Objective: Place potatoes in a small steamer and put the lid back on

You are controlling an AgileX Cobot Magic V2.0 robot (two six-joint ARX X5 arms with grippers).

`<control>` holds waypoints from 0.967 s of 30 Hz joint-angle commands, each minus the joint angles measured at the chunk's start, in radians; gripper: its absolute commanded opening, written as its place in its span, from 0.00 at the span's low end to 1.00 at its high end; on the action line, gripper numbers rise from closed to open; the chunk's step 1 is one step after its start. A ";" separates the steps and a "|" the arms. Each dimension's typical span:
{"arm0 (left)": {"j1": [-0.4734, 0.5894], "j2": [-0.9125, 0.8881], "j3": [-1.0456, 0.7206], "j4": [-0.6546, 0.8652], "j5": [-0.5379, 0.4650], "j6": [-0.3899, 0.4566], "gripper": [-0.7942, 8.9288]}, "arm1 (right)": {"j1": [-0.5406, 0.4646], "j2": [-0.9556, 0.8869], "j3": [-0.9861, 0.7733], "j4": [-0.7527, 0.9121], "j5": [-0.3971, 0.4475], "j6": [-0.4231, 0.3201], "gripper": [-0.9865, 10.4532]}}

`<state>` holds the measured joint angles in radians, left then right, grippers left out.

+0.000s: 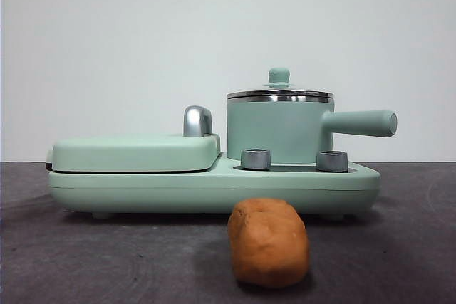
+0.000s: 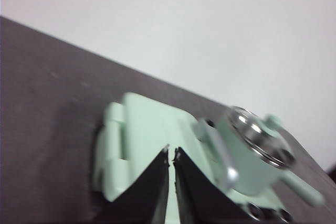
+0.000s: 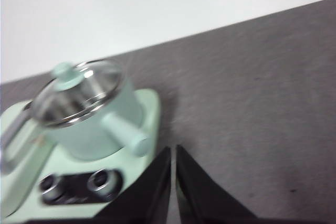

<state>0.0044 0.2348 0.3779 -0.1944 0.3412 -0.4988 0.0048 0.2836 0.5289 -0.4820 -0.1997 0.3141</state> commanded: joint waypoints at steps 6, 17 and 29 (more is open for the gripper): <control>-0.002 0.259 0.285 -0.096 0.158 0.078 0.10 | 0.009 0.188 0.246 -0.130 -0.214 -0.111 0.10; -0.093 0.487 0.560 -0.256 0.262 0.280 0.19 | 0.009 0.342 0.419 -0.200 -0.437 -0.195 0.10; -0.199 0.536 0.579 -0.255 0.262 0.308 0.51 | 0.009 0.356 0.420 -0.202 -0.447 -0.163 0.46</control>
<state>-0.1913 0.7624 0.9379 -0.4606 0.5991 -0.2028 0.0124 0.6353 0.9298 -0.6922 -0.6441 0.1364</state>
